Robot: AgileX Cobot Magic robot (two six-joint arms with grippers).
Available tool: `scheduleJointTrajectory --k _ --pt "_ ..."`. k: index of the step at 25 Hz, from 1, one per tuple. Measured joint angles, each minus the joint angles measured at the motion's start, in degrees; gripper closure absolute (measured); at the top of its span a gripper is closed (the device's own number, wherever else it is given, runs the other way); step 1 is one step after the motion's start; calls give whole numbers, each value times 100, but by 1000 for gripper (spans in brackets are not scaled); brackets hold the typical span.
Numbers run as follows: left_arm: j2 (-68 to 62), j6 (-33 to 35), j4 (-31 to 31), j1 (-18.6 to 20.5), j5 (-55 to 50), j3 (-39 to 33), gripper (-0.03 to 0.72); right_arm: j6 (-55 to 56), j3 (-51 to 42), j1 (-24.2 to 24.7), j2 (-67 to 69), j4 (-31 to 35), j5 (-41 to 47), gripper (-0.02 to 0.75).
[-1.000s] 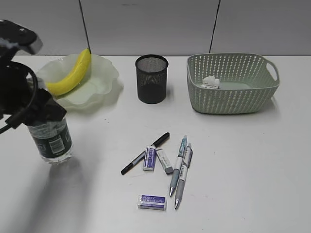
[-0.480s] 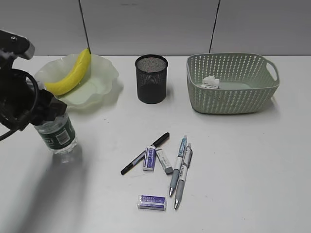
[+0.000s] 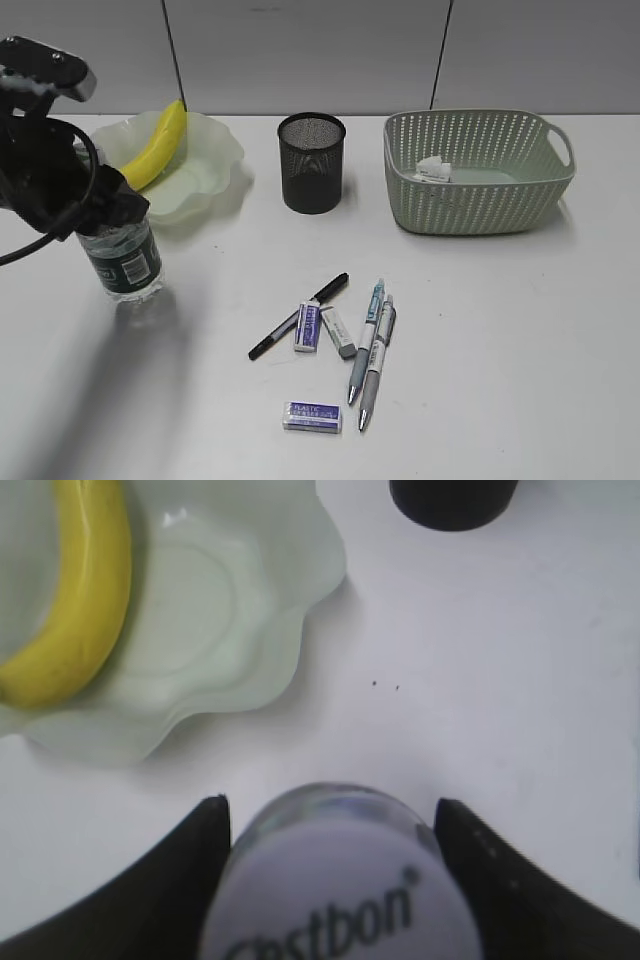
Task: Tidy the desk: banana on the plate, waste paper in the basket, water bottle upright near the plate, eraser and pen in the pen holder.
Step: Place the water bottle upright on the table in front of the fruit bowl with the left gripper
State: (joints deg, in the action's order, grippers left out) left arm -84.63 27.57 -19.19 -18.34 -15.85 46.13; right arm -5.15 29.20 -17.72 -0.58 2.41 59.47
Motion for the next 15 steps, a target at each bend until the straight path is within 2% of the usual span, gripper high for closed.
scheduleJointTrajectory --k 15 --pt "-427 -17 68 25 24 64 236 0 0 0 0 0 0 164"
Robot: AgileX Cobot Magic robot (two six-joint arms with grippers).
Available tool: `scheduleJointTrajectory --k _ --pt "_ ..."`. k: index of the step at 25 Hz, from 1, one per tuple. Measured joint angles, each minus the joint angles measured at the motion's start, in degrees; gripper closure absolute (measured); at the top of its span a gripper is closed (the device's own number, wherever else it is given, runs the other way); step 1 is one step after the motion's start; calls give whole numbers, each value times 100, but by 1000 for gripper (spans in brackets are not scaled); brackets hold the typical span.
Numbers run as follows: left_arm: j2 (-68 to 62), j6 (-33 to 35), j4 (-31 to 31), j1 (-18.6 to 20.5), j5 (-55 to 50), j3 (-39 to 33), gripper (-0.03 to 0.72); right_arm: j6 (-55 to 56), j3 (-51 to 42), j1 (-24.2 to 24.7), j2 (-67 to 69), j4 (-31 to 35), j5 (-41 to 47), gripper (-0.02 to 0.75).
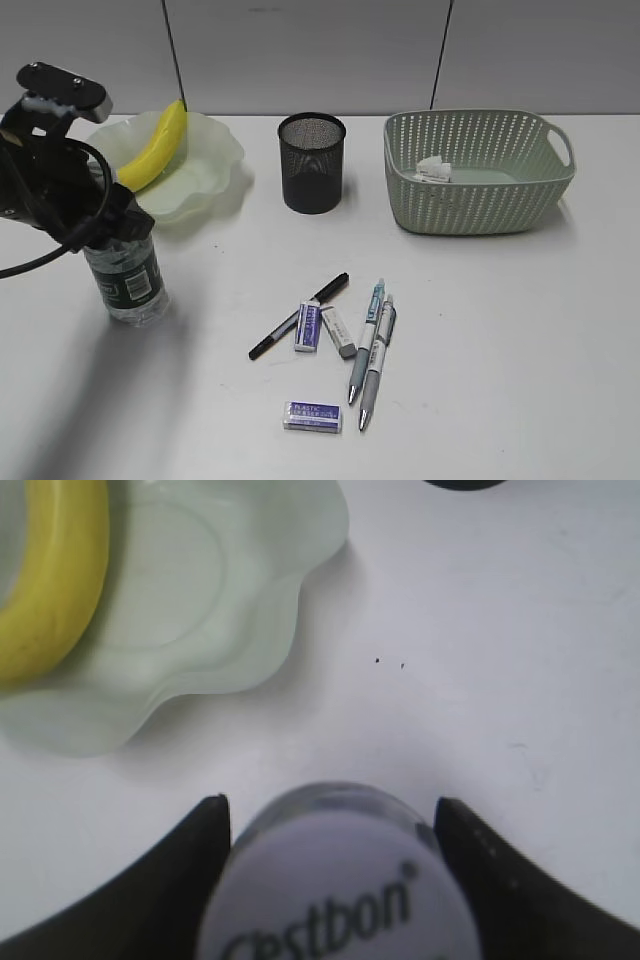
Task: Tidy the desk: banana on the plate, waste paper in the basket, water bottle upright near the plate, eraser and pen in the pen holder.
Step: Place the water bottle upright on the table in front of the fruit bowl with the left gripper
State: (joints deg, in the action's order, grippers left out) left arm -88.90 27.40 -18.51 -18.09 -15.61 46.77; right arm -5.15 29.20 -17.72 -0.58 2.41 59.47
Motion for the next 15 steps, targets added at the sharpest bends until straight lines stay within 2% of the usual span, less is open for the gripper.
scheduleJointTrajectory --k 2,7,15 --pt "0 0 0 0 -11 0 221 0 0 0 0 0 0 164" --pt "58 -5 0 0 -64 0 125 0 0 0 0 0 0 164" --pt "580 -5 0 0 -100 0 109 0 0 0 0 0 0 164"
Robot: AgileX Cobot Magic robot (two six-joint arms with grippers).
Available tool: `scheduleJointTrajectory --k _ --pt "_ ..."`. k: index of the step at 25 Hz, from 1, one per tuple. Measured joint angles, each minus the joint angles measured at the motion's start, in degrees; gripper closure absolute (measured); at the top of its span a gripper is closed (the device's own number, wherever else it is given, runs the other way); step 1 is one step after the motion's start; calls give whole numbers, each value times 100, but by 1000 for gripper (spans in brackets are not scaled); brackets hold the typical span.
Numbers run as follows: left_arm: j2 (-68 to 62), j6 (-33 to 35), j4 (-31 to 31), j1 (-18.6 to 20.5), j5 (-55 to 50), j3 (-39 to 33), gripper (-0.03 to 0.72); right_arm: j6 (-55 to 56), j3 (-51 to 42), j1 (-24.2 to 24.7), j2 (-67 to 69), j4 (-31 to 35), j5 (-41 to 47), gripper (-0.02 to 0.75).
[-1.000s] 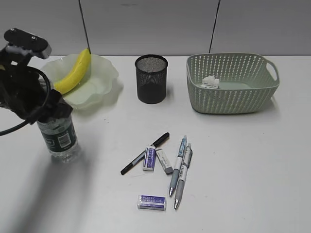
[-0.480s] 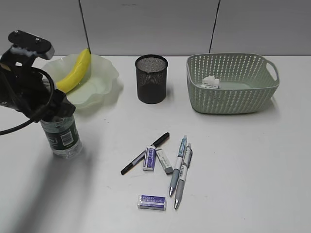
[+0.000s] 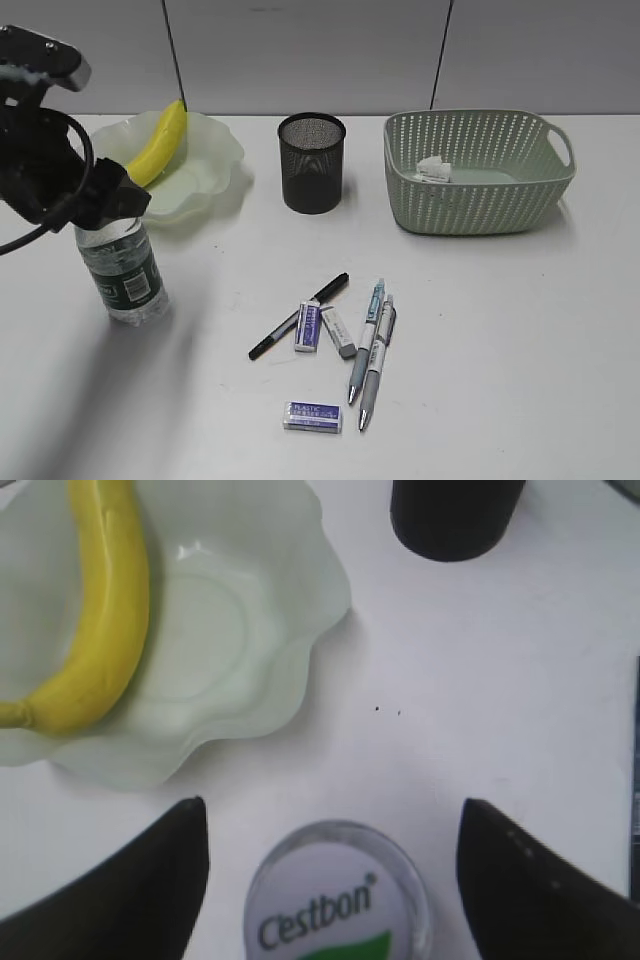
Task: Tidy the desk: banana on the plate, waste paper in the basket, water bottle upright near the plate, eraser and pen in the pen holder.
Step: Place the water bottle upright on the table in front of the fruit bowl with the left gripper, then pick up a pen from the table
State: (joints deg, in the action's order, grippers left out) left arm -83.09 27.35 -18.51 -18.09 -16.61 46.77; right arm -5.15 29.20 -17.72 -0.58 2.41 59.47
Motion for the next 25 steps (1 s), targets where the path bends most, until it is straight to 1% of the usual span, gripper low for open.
scheduleJointTrajectory --k 4,8,11,13,16,20,22,25 --pt "467 0 0 0 -34 0 108 0 0 0 0 0 0 164" --pt "1359 0 0 0 -89 0 108 0 0 0 0 0 0 164" --pt "2114 -93 0 71 -371 0 108 0 0 0 0 0 0 164" --pt "2640 -340 0 219 -728 0 108 0 0 0 0 0 0 164" --pt "3344 -711 0 504 -1628 0 108 0 0 0 0 0 0 164" --pt "4278 -1041 43 847 -3263 0 108 0 0 0 0 0 0 164" --pt "4619 -1278 160 923 -3852 -46 108 0 0 0 0 0 0 164" --pt "5316 -1572 360 943 -4280 -372 108 0 0 0 0 0 0 164"
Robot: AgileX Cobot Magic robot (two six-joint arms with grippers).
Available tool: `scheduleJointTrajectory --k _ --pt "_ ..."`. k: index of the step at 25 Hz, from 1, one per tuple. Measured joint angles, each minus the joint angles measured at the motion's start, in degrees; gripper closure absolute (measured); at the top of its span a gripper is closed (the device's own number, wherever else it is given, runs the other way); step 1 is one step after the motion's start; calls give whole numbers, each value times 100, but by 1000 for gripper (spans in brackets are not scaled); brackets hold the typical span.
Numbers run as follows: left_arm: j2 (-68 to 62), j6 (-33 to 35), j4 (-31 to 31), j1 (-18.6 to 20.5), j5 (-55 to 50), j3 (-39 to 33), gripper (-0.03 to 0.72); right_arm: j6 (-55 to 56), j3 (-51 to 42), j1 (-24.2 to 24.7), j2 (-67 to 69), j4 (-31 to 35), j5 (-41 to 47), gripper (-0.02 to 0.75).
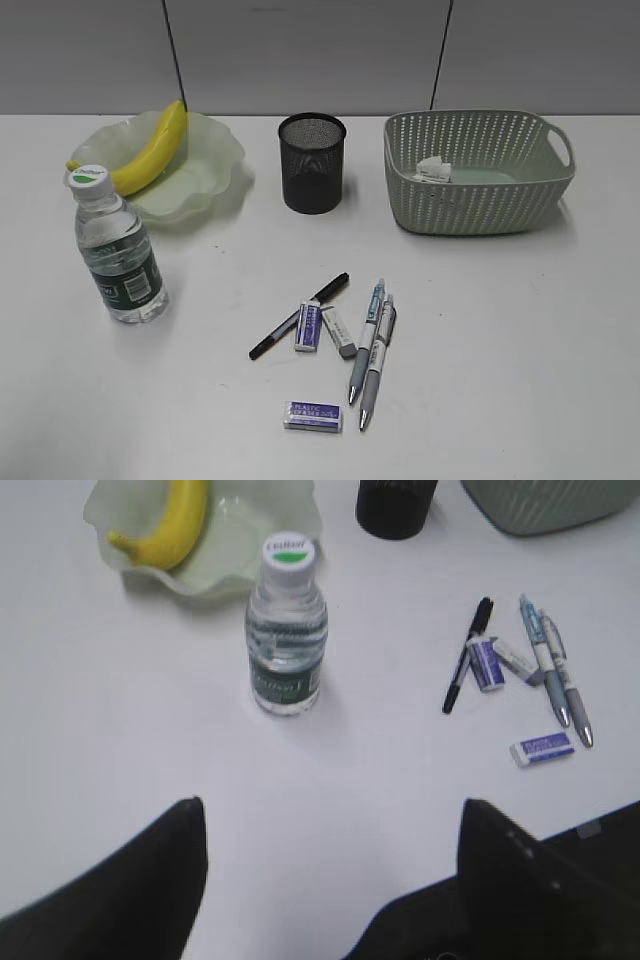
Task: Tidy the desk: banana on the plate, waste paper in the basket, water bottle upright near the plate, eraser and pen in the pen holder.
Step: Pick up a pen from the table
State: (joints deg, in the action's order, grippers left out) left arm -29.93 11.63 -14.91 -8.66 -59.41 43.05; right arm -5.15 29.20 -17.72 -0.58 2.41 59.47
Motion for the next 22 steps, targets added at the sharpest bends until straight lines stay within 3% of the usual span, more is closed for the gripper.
scheduleJointTrajectory --k 8,13,17,22 --pt "1729 -243 298 0 -251 -1114 118 0 0 0 0 0 0 164" --pt "2467 -335 351 0 -188 -1196 168 0 19 0 76 35 -24 164" --pt "2617 -355 383 0 -188 -1200 179 0 225 0 945 239 -557 168" --pt "2623 -355 538 0 -188 -1214 181 -68 775 0 2997 410 -940 167"
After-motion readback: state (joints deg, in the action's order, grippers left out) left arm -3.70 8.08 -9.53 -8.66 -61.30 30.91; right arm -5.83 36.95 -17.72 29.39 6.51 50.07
